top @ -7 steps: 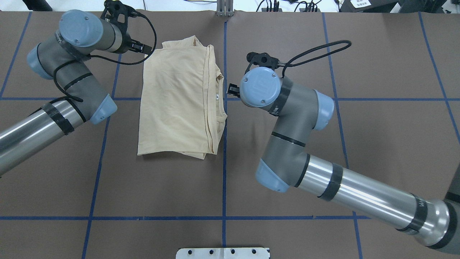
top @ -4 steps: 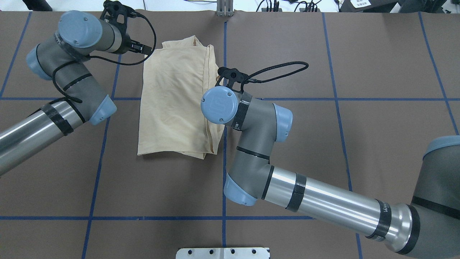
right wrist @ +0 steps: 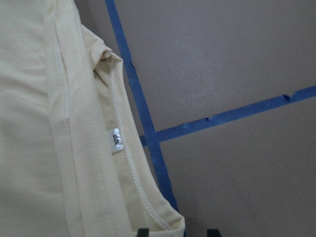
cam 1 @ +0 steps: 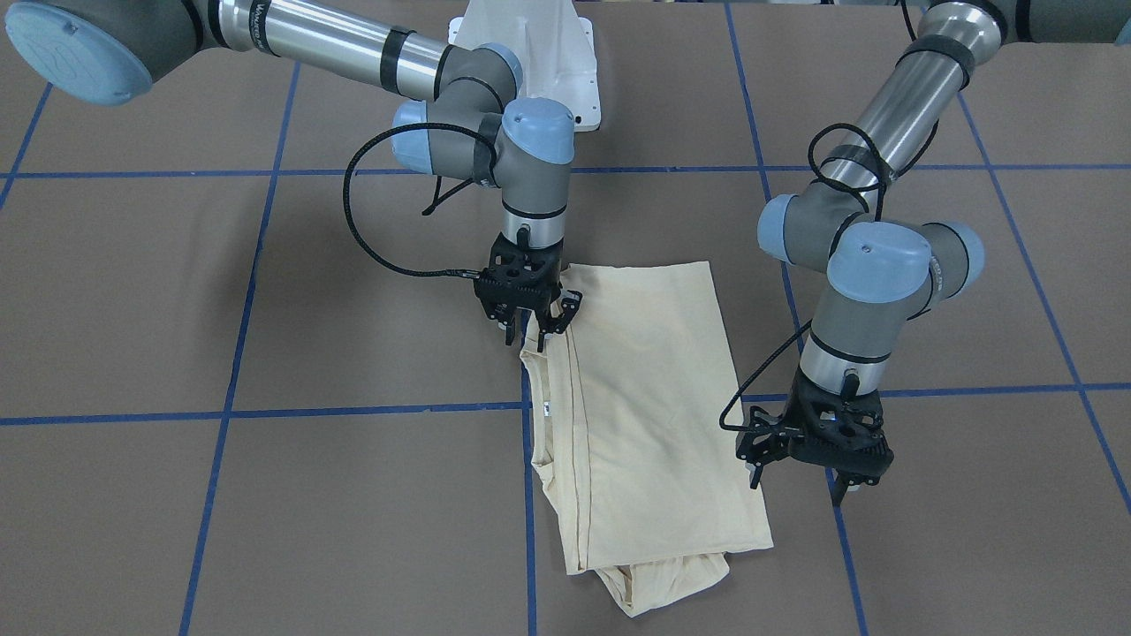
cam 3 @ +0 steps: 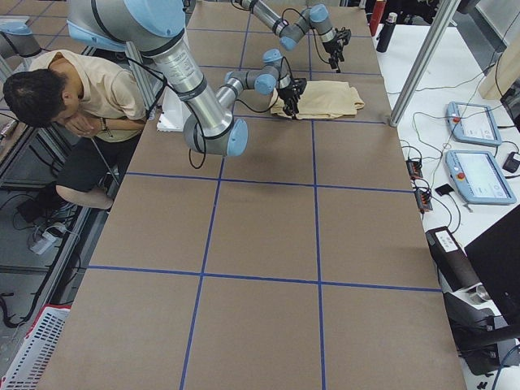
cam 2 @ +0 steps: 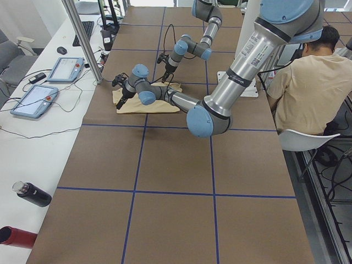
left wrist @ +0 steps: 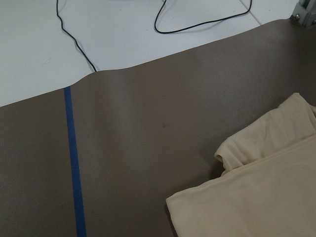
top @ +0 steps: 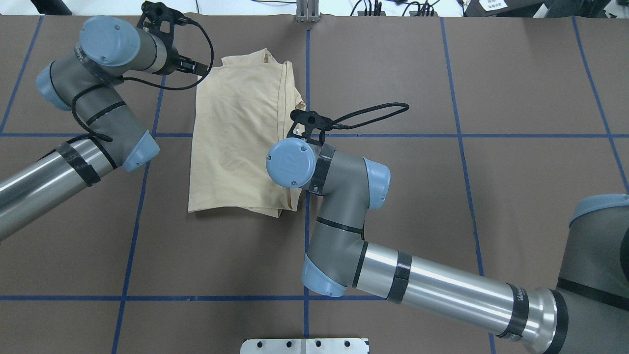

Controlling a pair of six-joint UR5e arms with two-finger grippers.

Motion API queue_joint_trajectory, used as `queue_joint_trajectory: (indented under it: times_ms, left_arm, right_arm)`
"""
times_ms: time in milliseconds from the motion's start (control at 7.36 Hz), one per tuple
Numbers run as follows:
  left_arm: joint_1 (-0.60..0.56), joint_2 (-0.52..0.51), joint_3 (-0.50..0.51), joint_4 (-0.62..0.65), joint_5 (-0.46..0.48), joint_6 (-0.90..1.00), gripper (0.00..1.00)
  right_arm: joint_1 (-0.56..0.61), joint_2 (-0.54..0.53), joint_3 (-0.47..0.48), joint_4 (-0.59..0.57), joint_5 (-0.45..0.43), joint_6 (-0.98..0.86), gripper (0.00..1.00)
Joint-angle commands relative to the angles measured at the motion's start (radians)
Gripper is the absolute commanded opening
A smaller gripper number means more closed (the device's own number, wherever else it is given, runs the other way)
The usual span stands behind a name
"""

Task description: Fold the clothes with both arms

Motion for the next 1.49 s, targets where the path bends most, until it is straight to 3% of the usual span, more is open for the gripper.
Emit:
queue_joint_trajectory:
  times_ms: [0,543,815,1358]
  left_arm:
    - [0.001,0.002,-0.001,-0.01,0.001,0.0,1.0]
    - [0.001,0.01,-0.001,-0.01,0.001,0.001,1.0]
    - [0.003,0.01,-0.001,-0.012,0.001,0.0,1.0]
    - [0.004,0.01,-0.005,-0.012,0.001,-0.003,1.0]
  right_arm:
    - [-0.002,0.002,-0.007,0.0,0.0,-0.002,0.39]
    - [-0.002,0.008,-0.019,0.002,-0.002,-0.002,0.35]
    - [0.0,0.013,-0.019,0.0,-0.002,-0.002,0.0]
    - [0.003,-0.01,0.025,-0.008,0.007,-0.048,0.0]
